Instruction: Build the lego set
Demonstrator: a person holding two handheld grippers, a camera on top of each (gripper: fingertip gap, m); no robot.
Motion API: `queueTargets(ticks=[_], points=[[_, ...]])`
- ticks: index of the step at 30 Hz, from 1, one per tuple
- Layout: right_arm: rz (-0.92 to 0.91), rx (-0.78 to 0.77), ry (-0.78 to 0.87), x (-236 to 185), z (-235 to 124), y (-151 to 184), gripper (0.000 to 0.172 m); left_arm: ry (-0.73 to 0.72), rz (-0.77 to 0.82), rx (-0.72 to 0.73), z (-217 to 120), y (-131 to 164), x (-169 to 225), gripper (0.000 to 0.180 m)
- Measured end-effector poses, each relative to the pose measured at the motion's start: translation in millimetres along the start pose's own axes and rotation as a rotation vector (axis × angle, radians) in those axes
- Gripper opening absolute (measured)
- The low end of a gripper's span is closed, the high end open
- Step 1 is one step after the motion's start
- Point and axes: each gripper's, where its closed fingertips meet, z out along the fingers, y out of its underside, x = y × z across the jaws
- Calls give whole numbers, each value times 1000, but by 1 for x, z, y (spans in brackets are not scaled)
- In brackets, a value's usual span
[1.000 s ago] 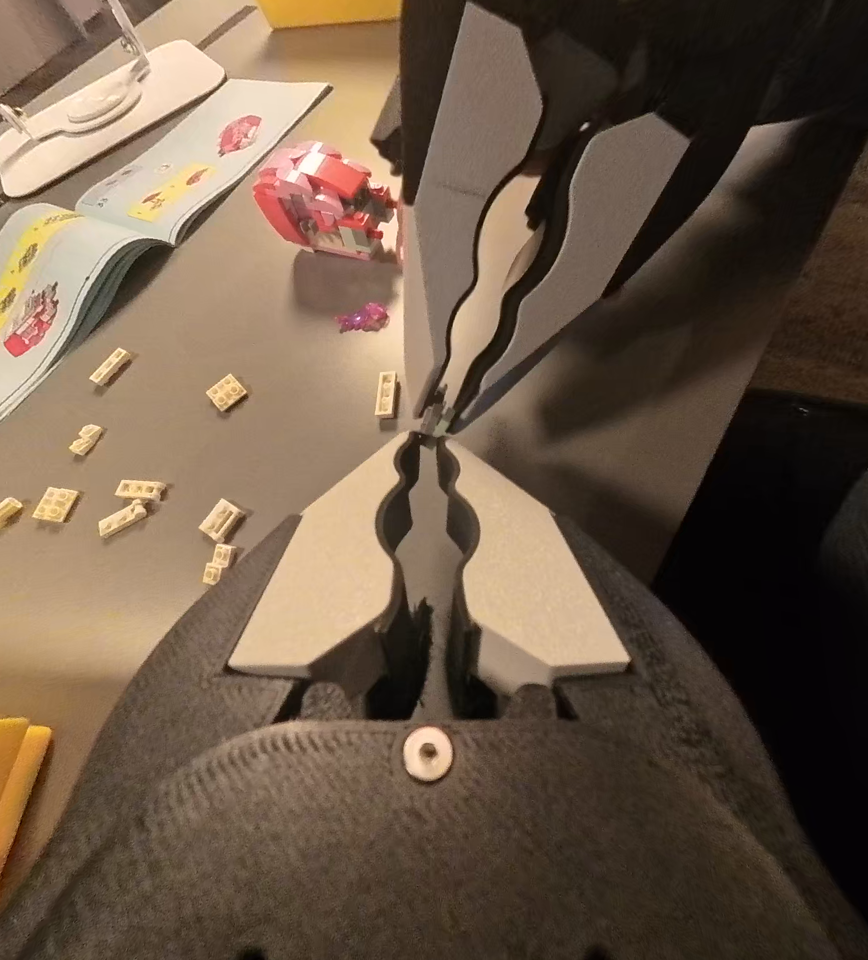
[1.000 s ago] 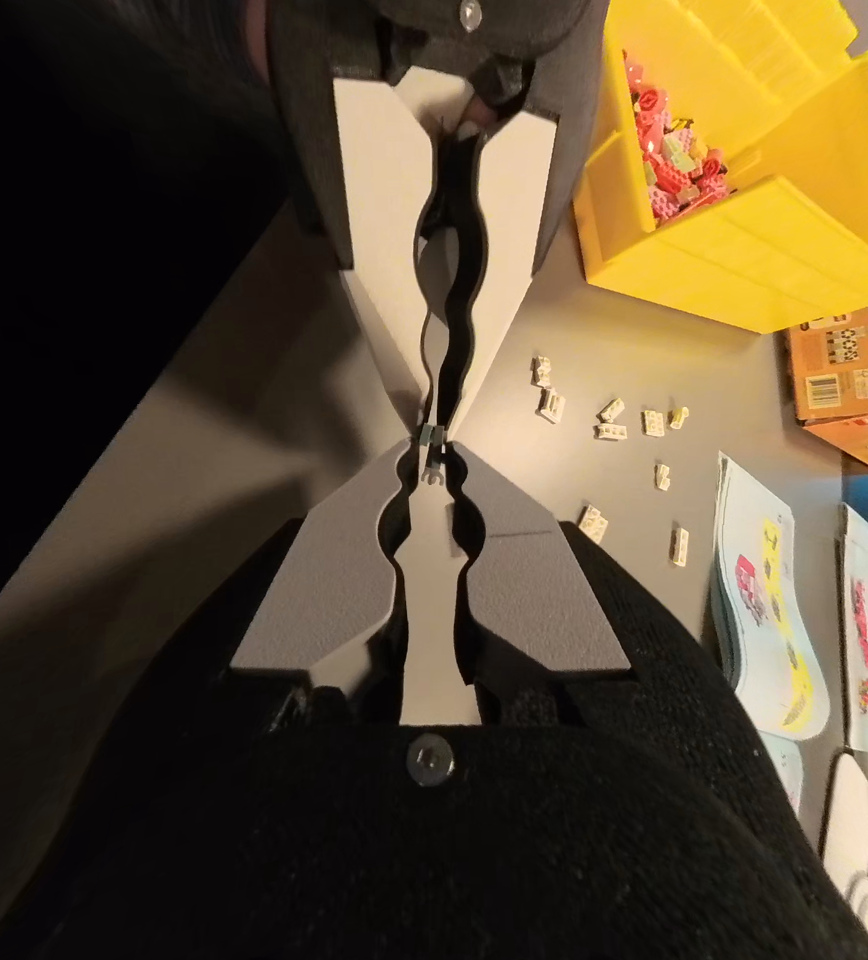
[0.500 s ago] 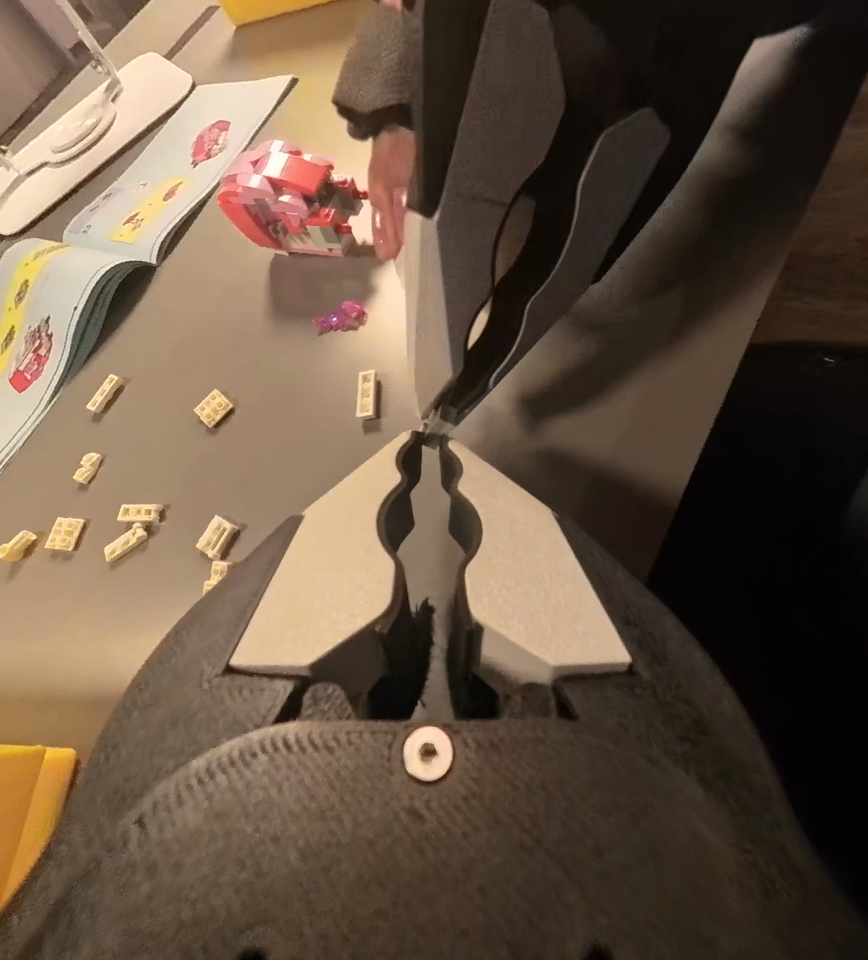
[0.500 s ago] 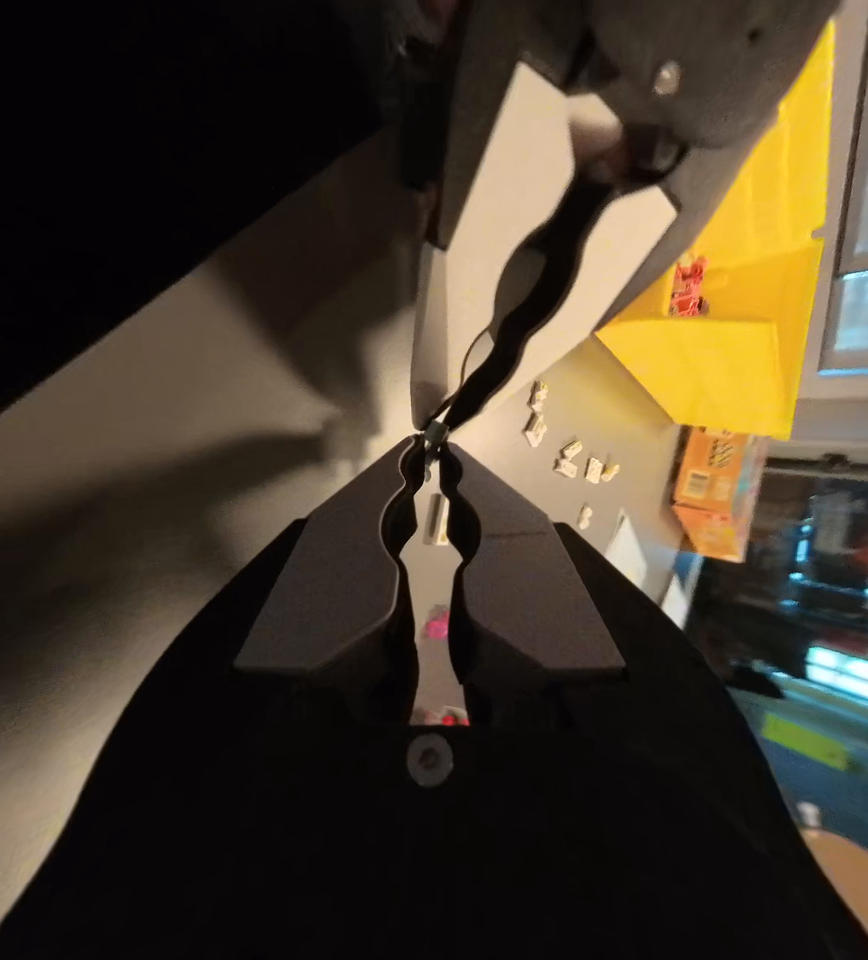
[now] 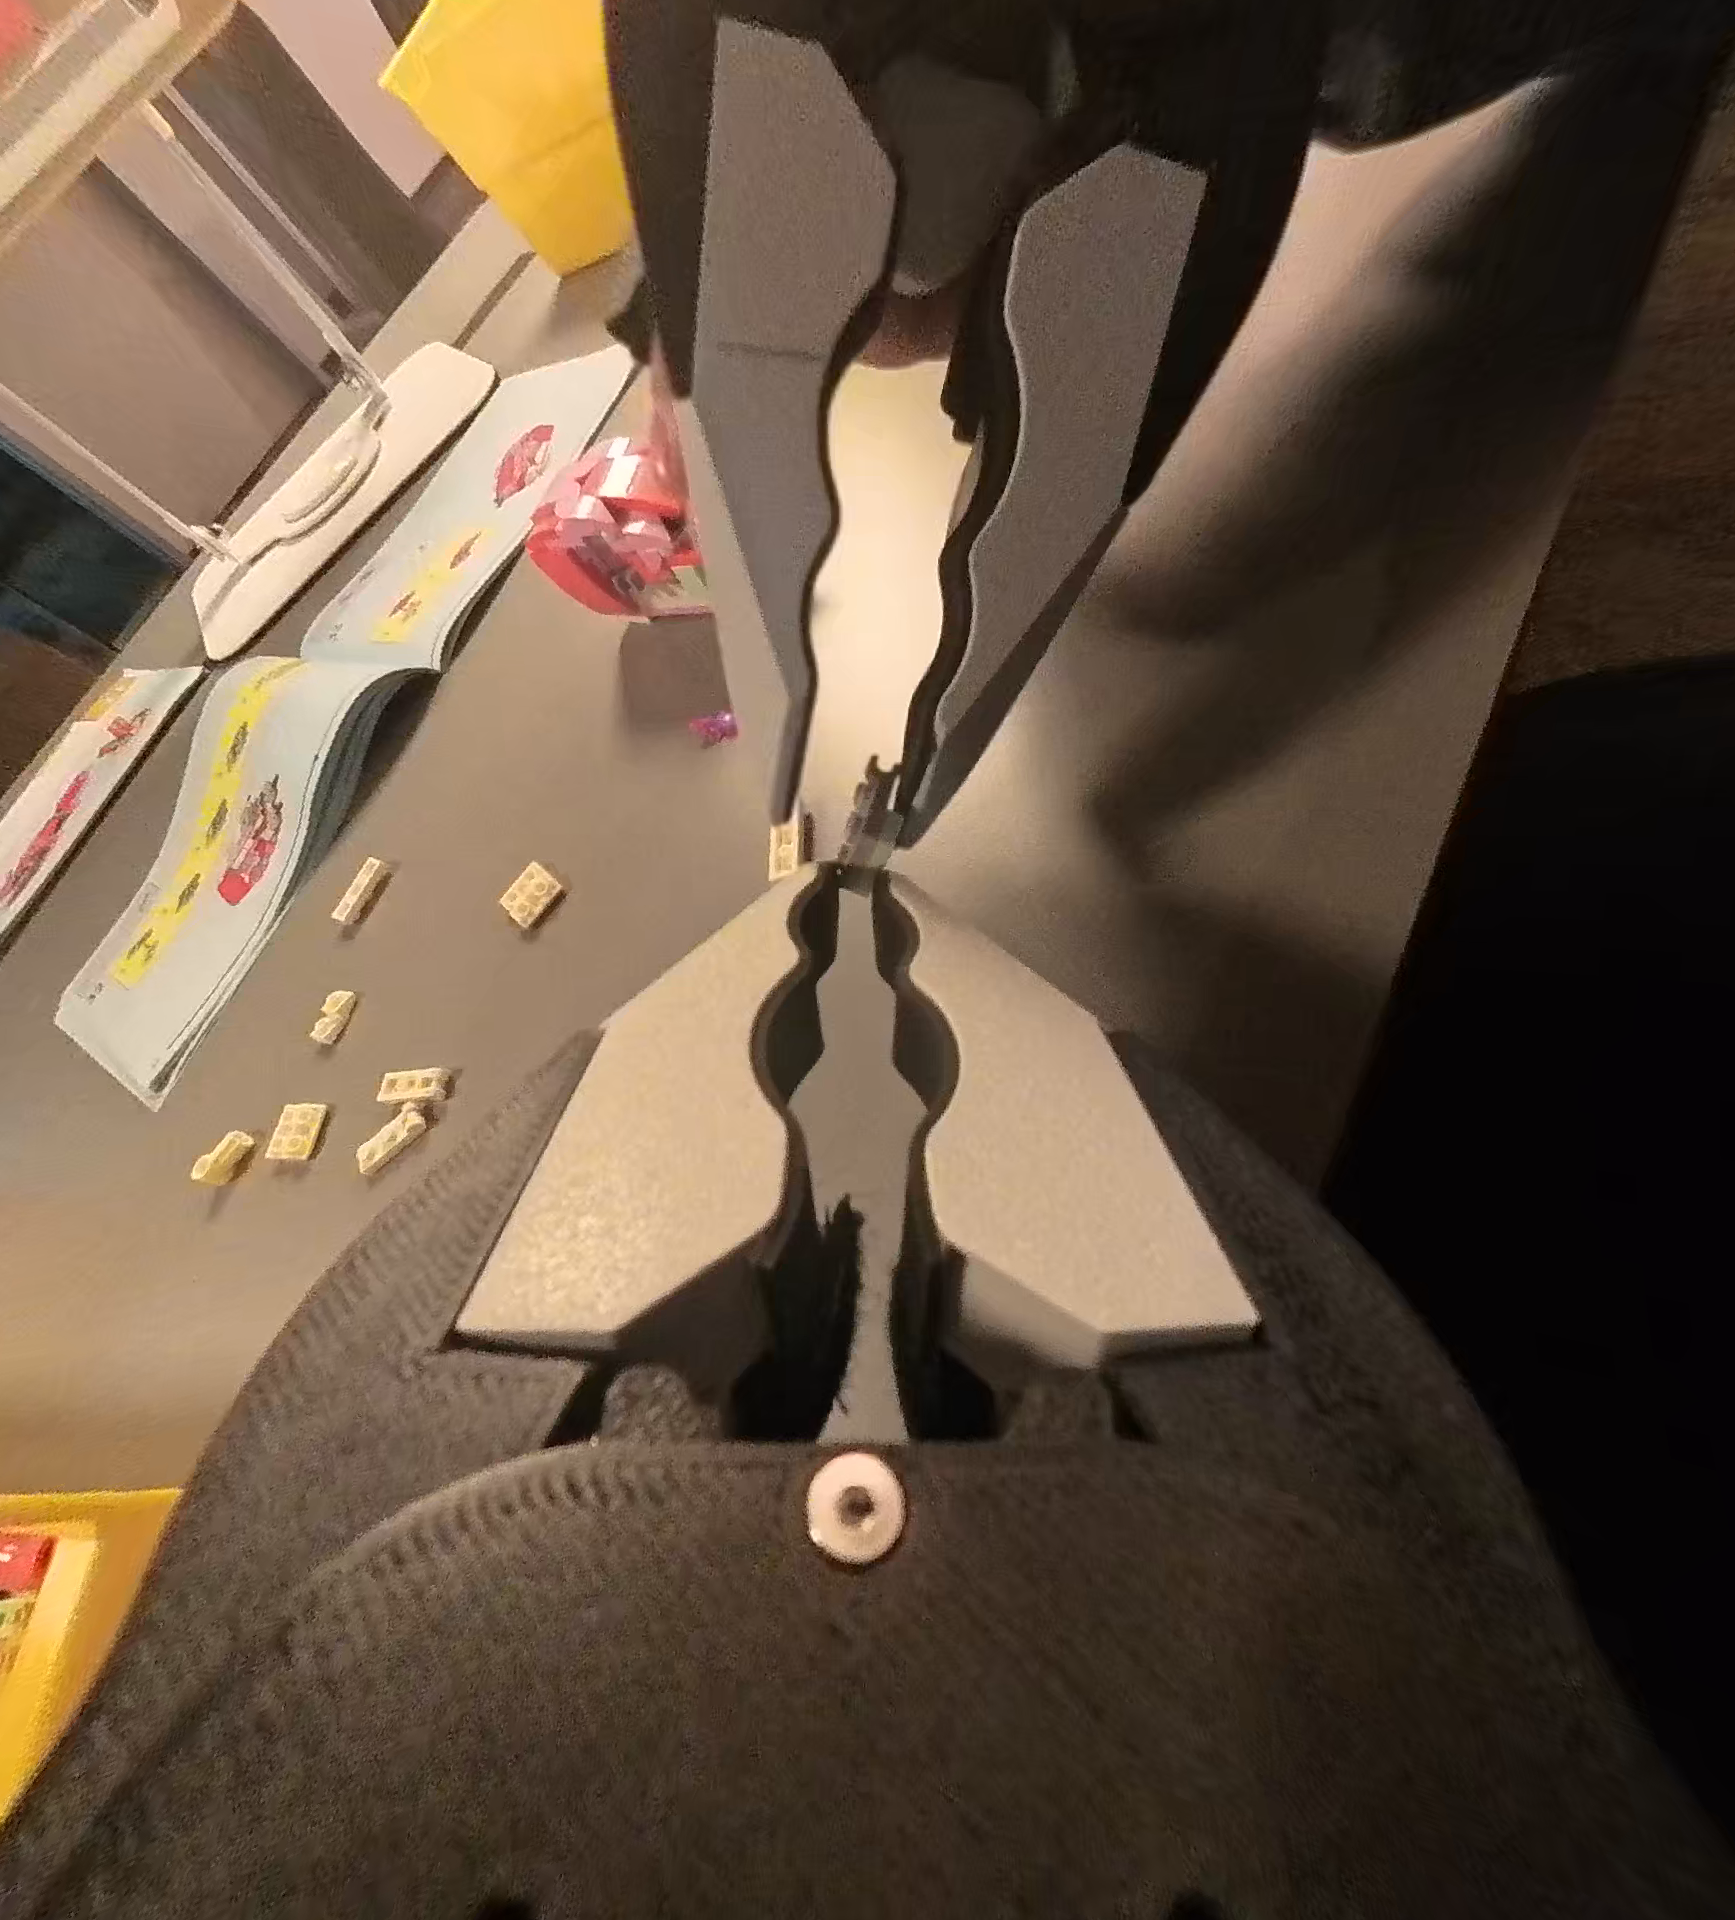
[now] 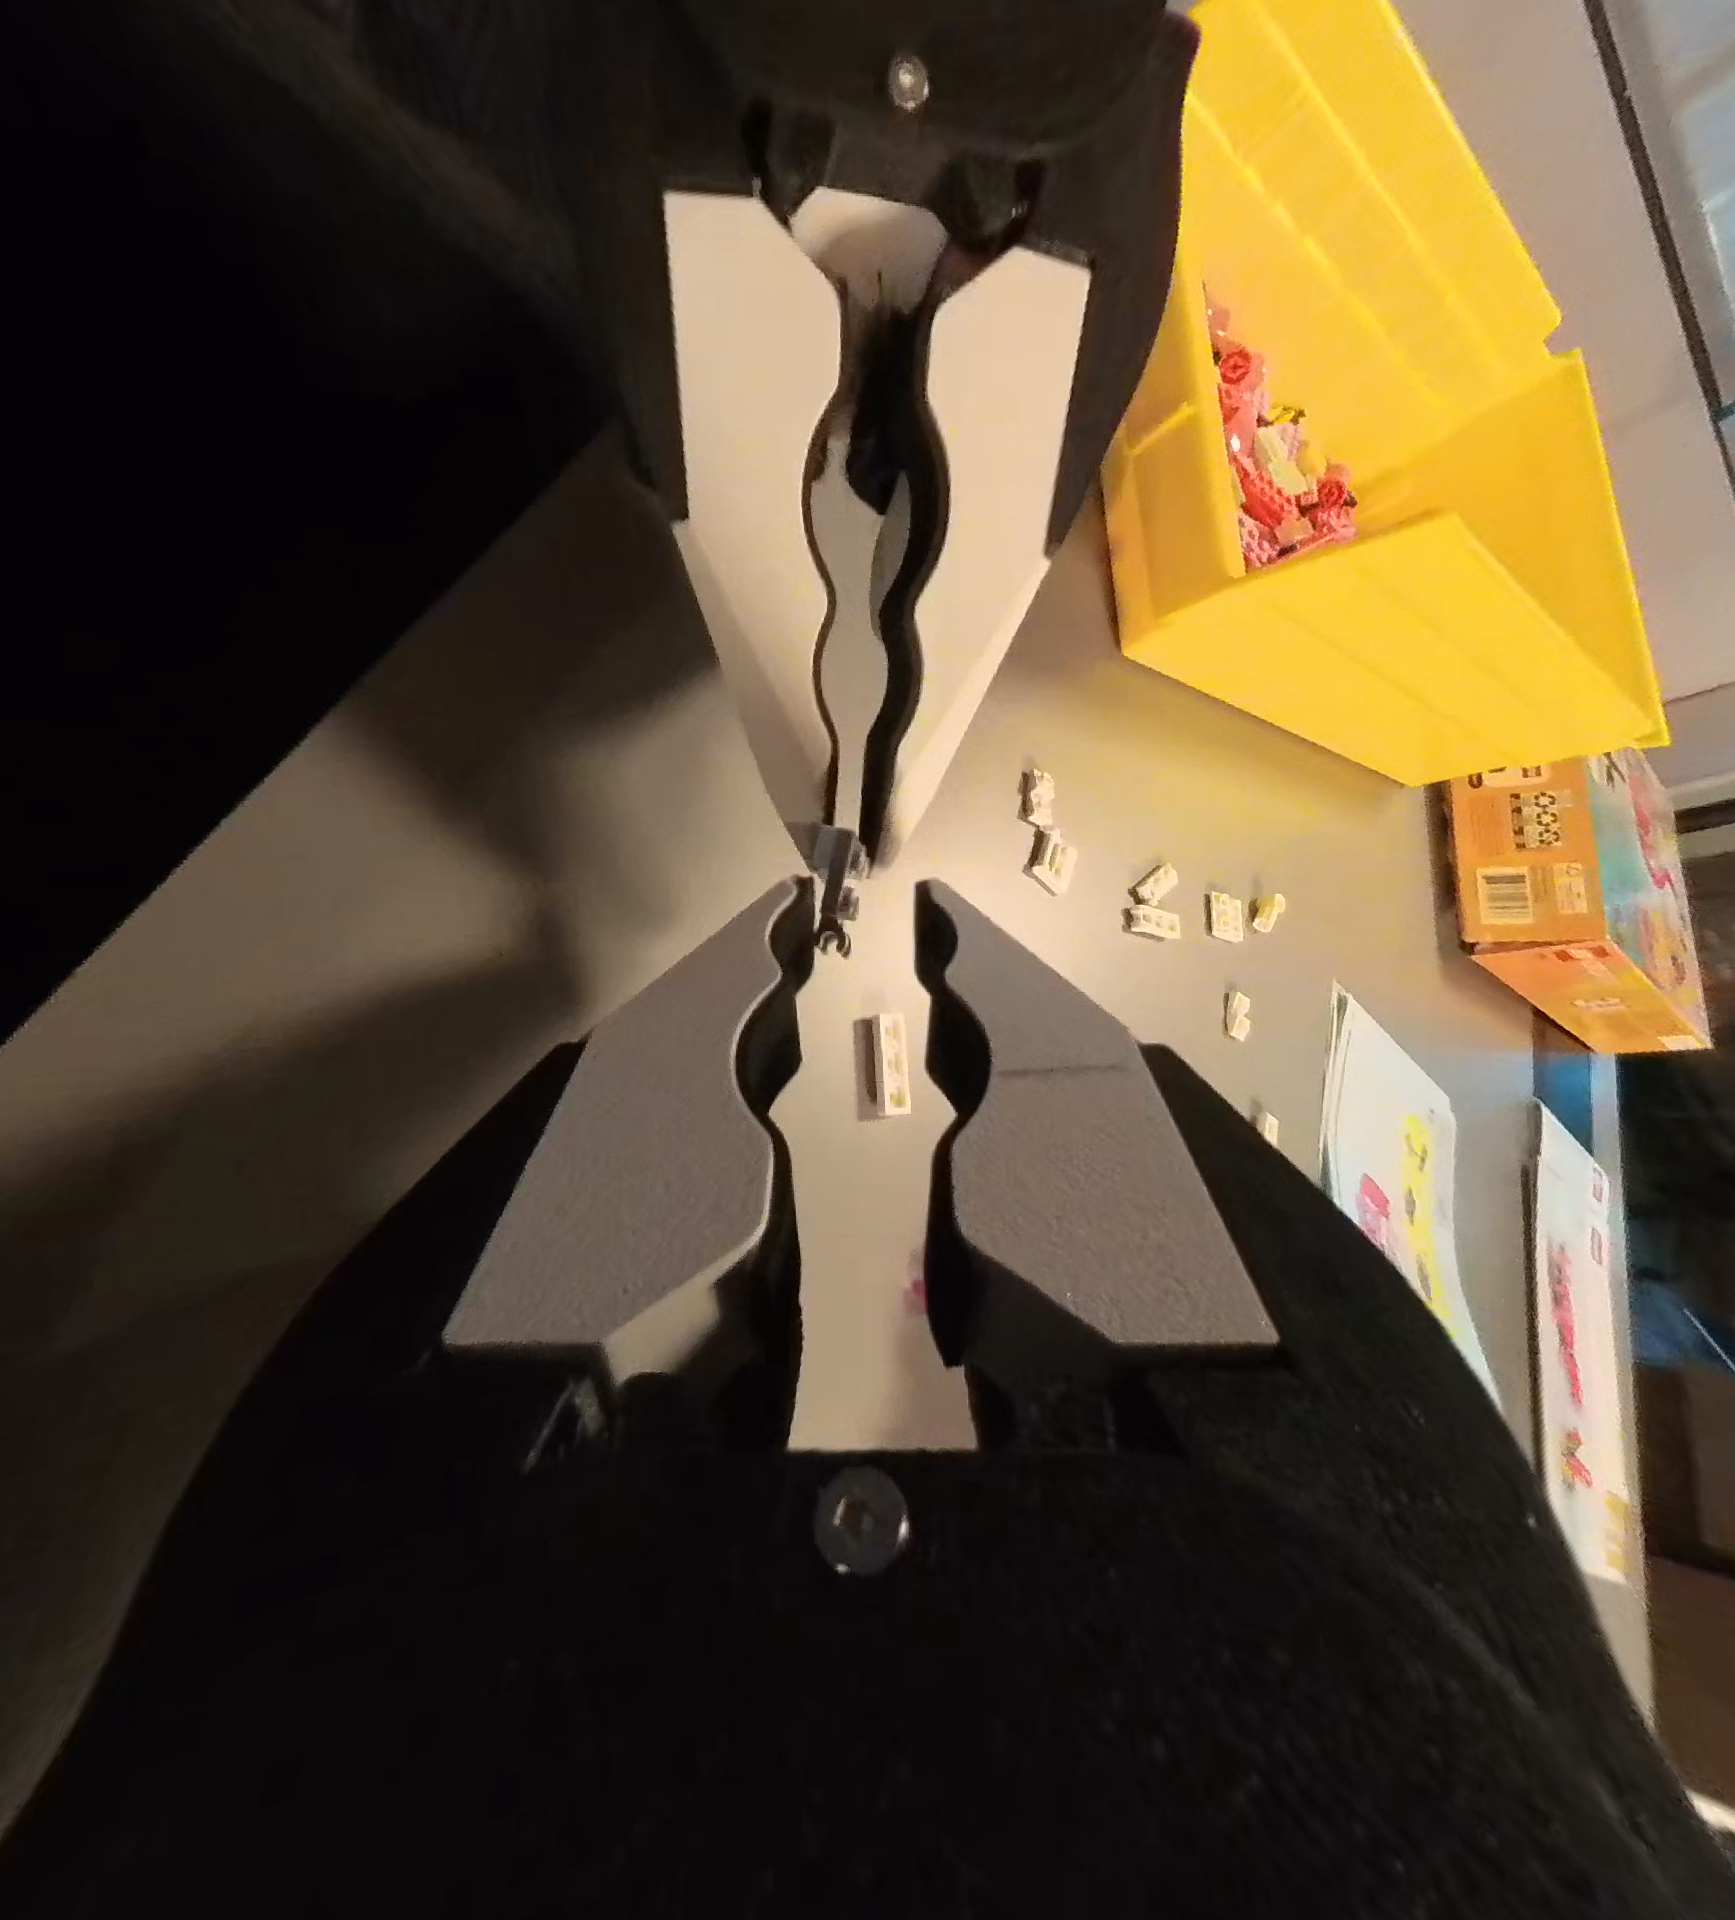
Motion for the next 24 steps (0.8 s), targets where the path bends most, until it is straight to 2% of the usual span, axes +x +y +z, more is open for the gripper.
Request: queueTargets(ticks=[3, 7, 8, 9, 11, 14, 20, 24], points=[[-27, -5, 3, -3, 3, 1, 6, -13, 0, 6, 0, 0, -2, 6], [-61, 13, 69, 4, 5, 0, 5, -40, -30, 21, -2, -1, -8, 7], [-85, 31, 113, 9, 4, -2, 5, -46, -66, 44, -4, -4, -11, 11], [-120, 53, 167, 14, 3, -4, 5, -51, -132, 68, -6, -7, -15, 34], [-211, 92, 274, 23, 0, -10, 5, 25, -291, 121, -10, -12, -17, 47], [-303, 90, 341, 28, -1, -14, 5, 95, -423, 207, -17, -20, -21, 43], [-423, 67, 405, 30, 1, -17, 5, 189, -511, 222, -16, -24, -15, 31], [-413, 55, 403, 31, 2, -16, 5, 200, -563, 216, -15, -22, -18, 27]])
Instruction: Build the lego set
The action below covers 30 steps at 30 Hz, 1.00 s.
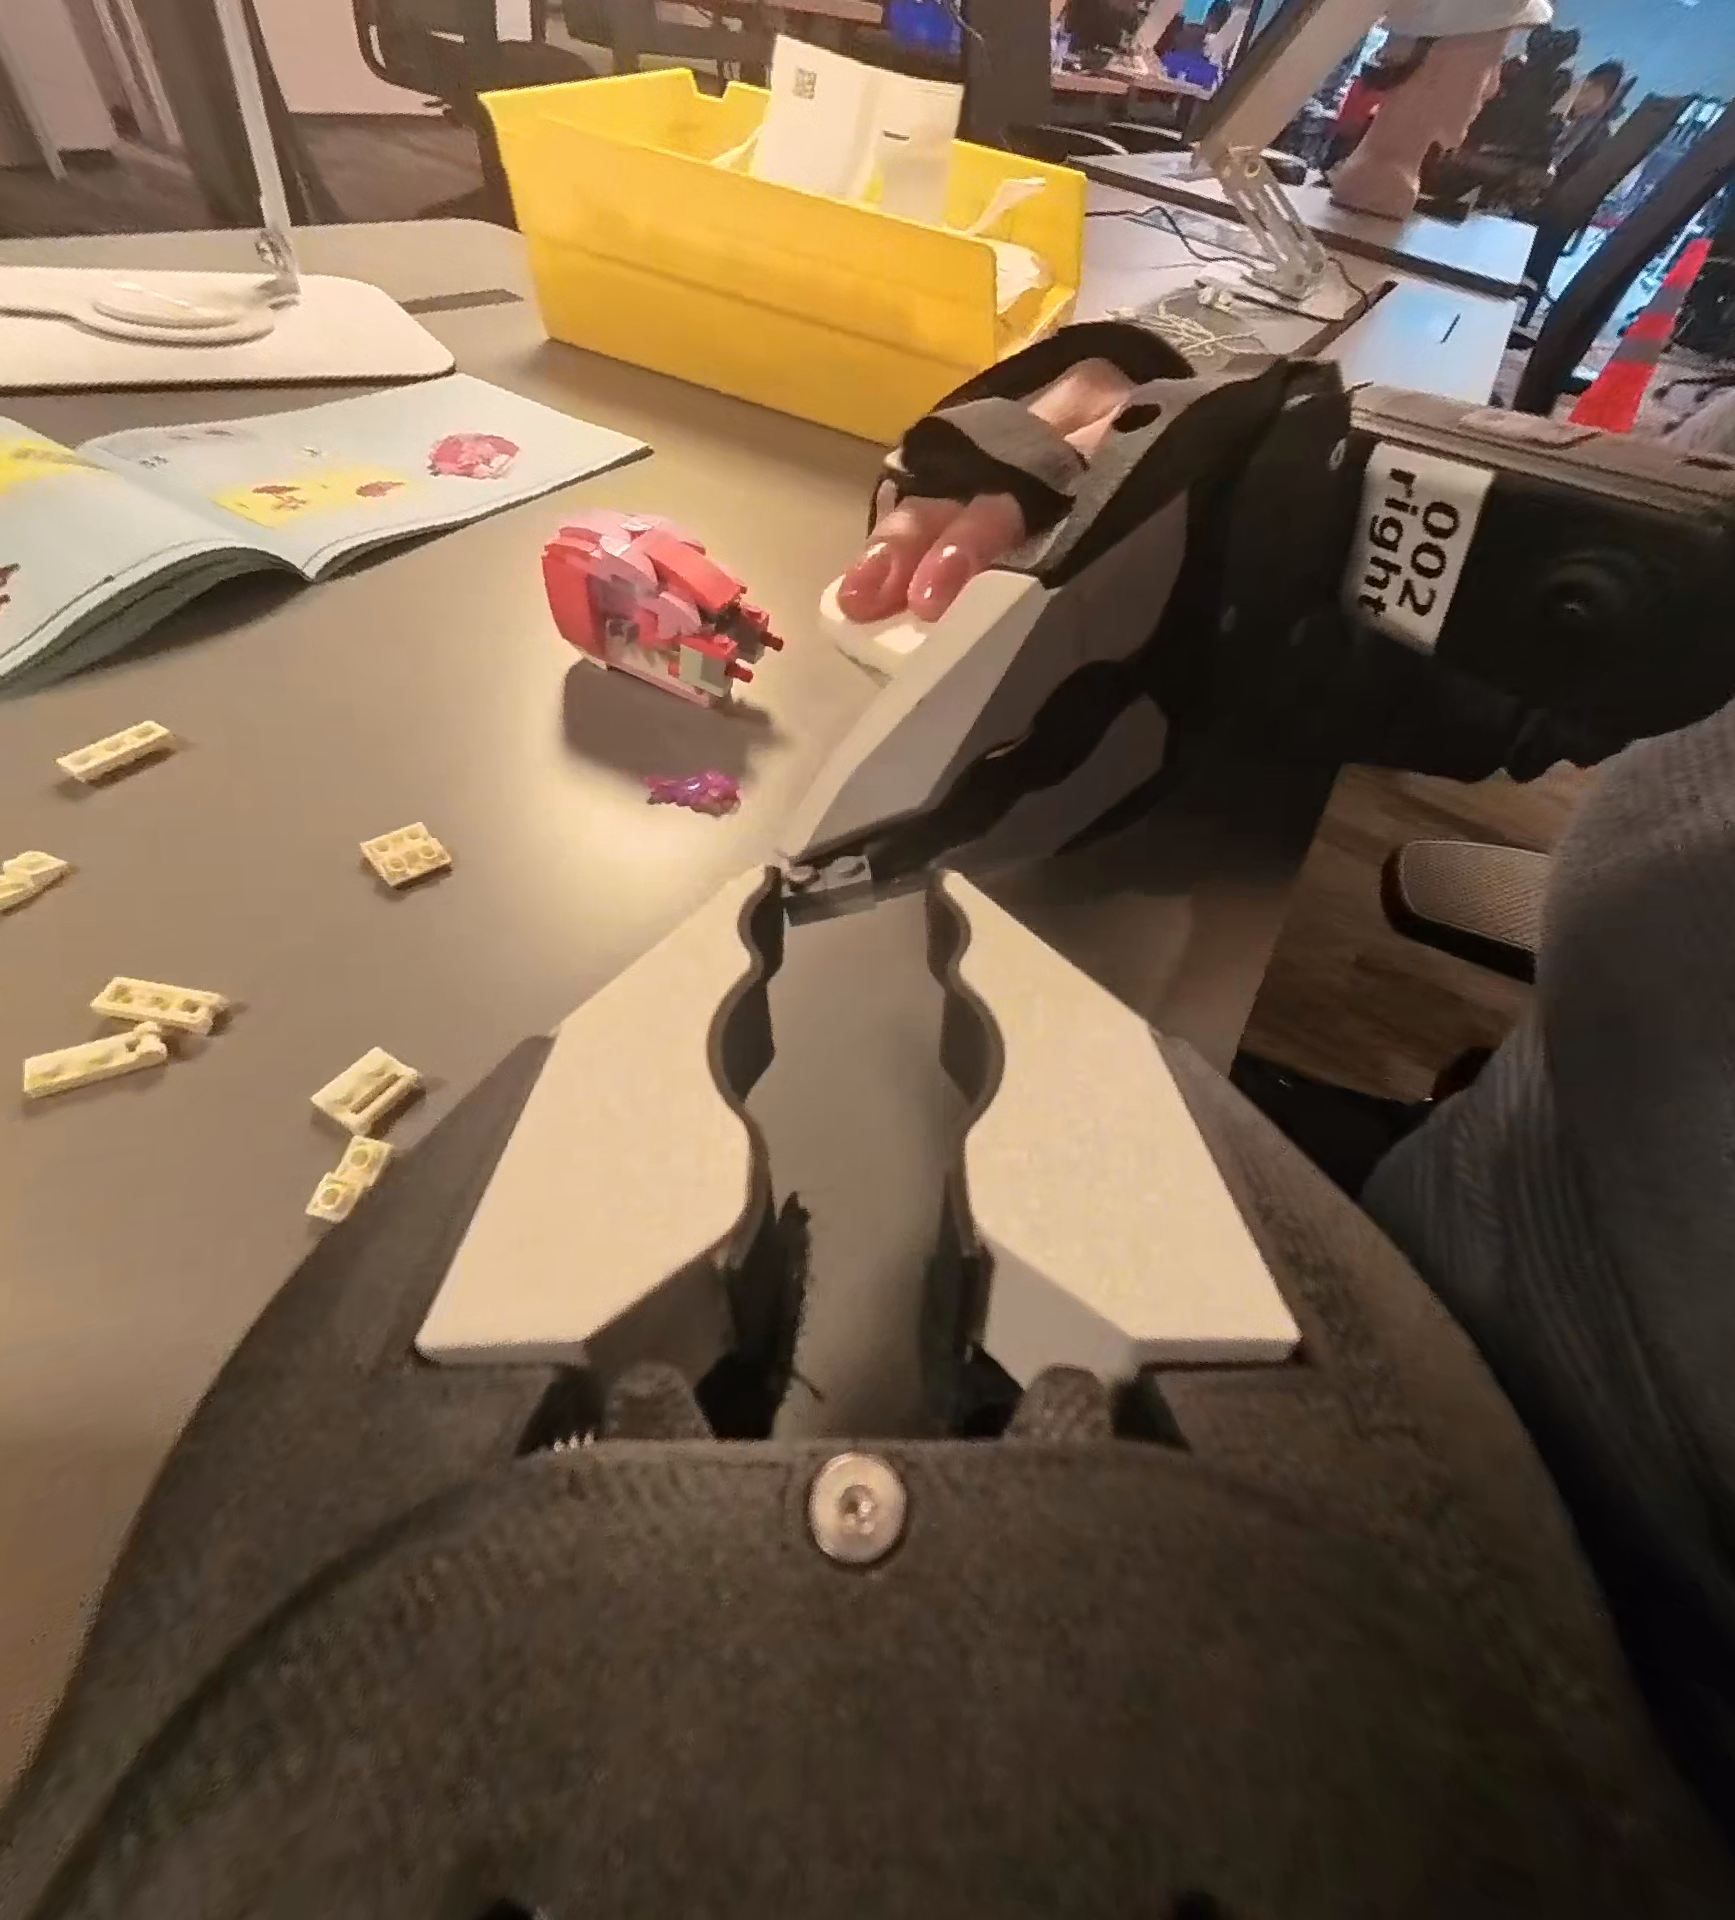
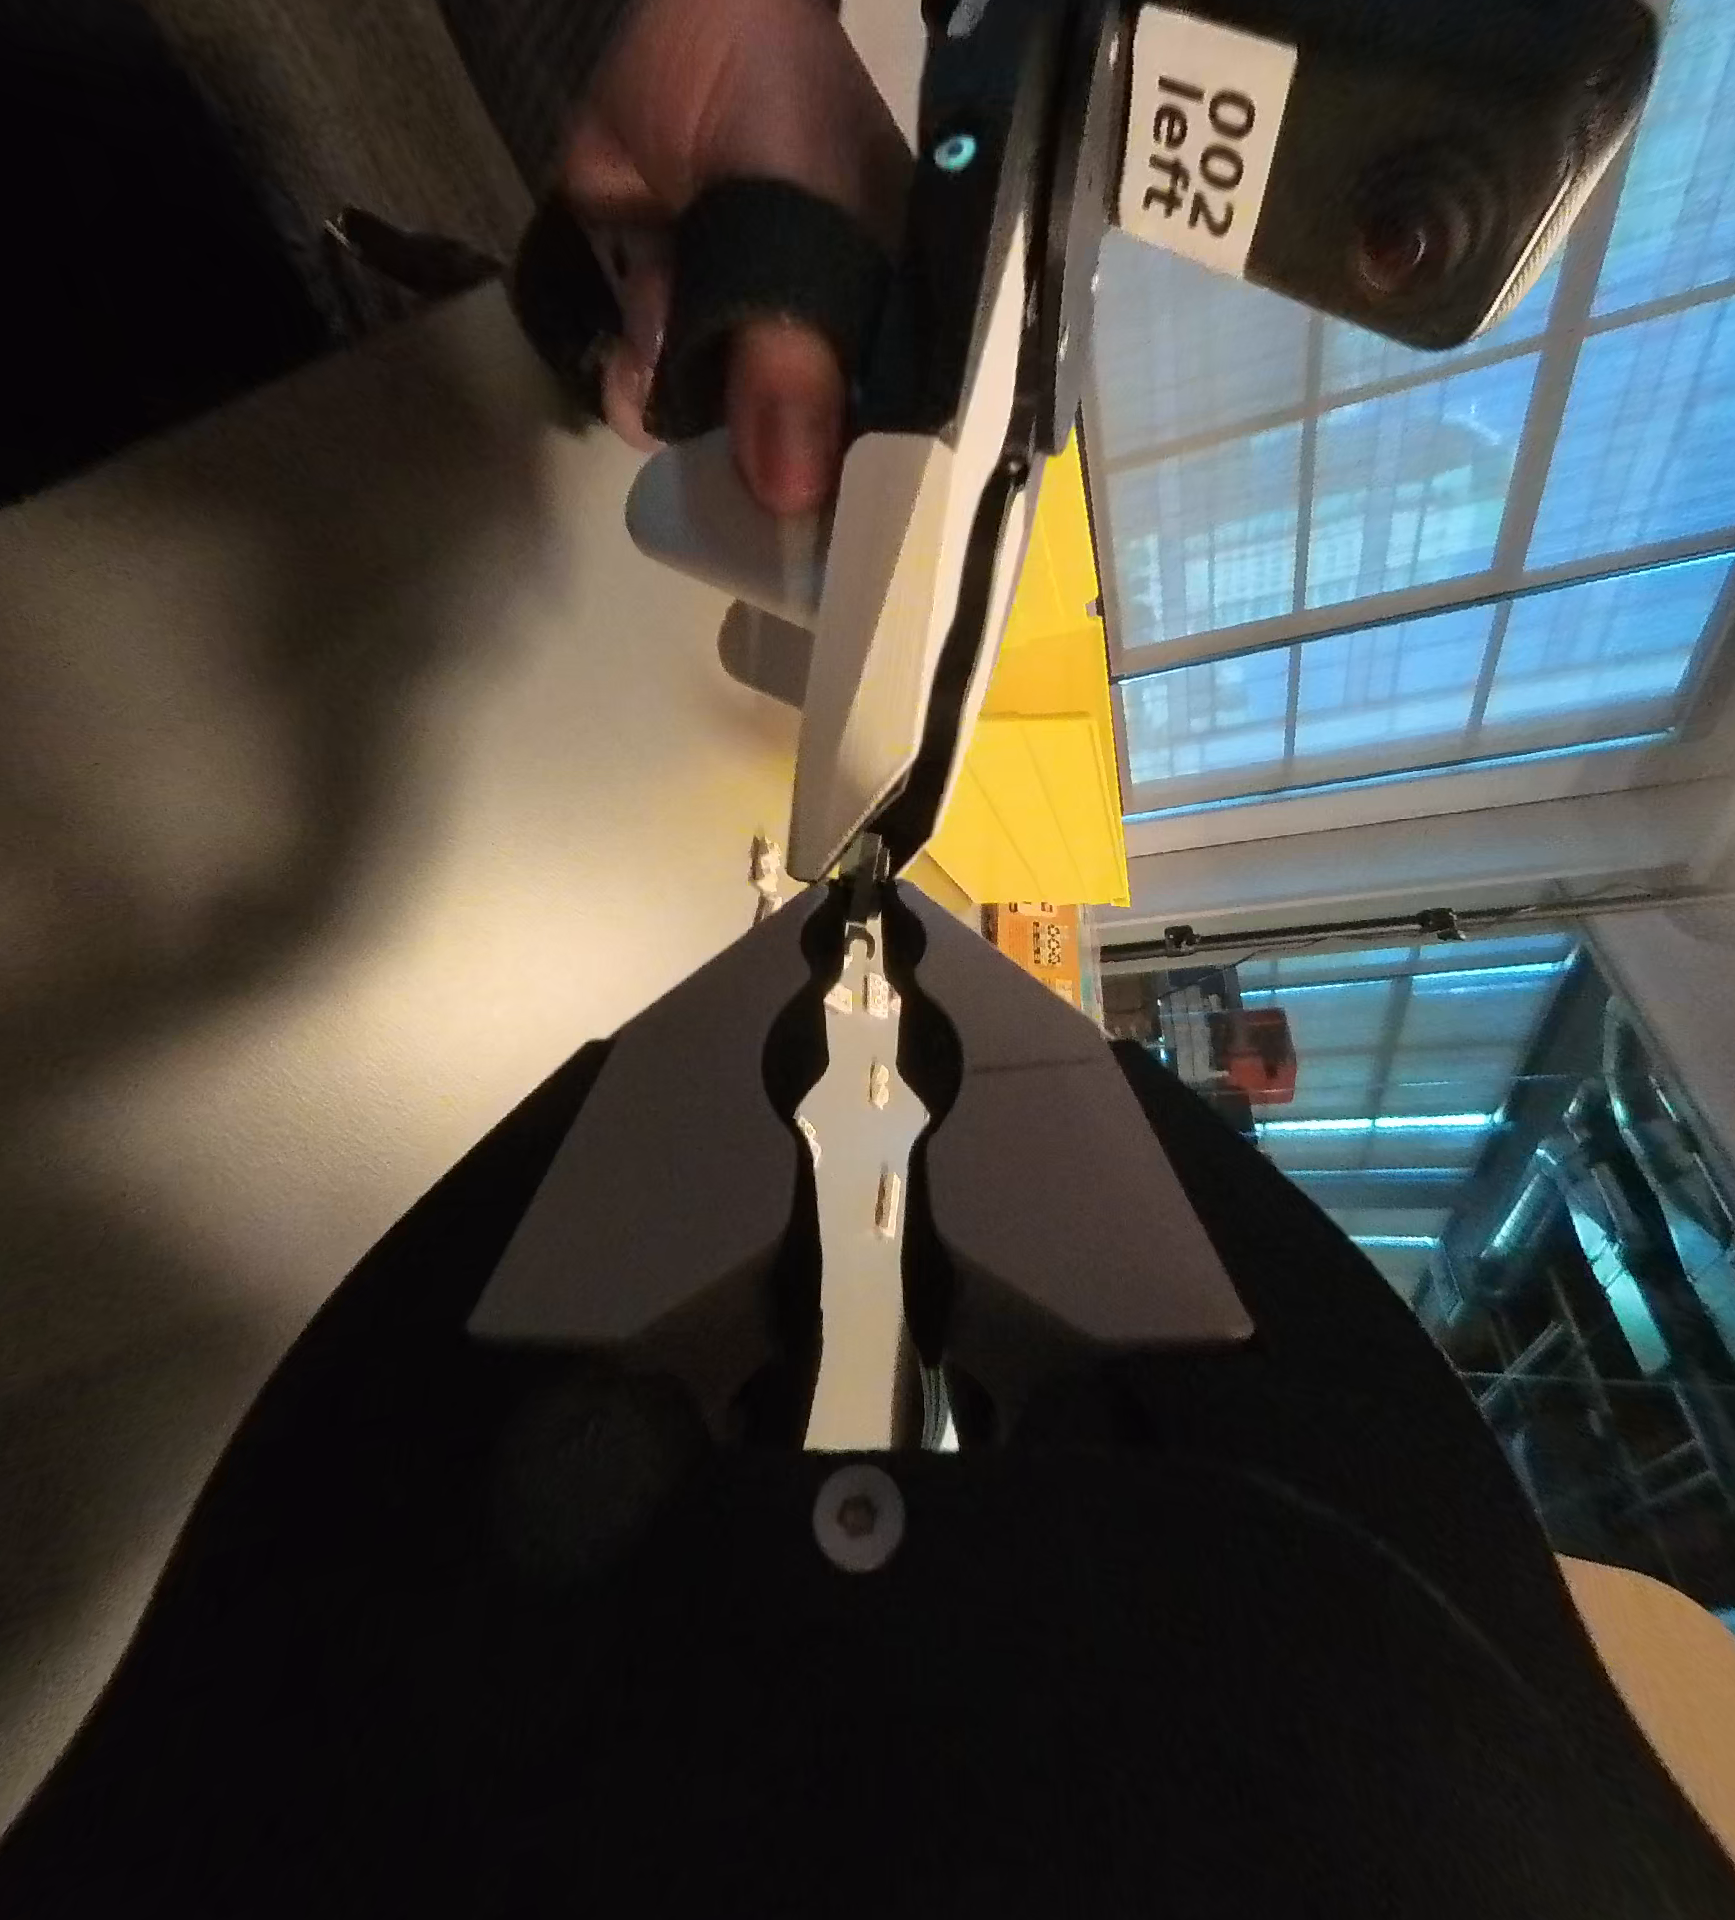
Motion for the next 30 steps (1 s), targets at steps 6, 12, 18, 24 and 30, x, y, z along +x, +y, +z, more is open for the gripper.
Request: queueTargets(ticks=[6, 12, 18, 24, 30], points=[[99, -6, 14, 4, -2, 2, 15, -2, -17, -19, 0, 3, -2, 17], [375, 46, 148, 27, -27, 21, 36, -20, 40, -23, -3, 4, -2, 17], [693, -8, 766, 99, -109, 89, 33, 26, 46, -76, 2, 11, 3, 17], [860, -206, 1014, 96, -161, 147, 25, -31, 26, -204, 13, 26, -9, 17], [840, -390, 1106, 87, -186, 163, 15, -43, 12, -241, 16, 31, -13, 16]])
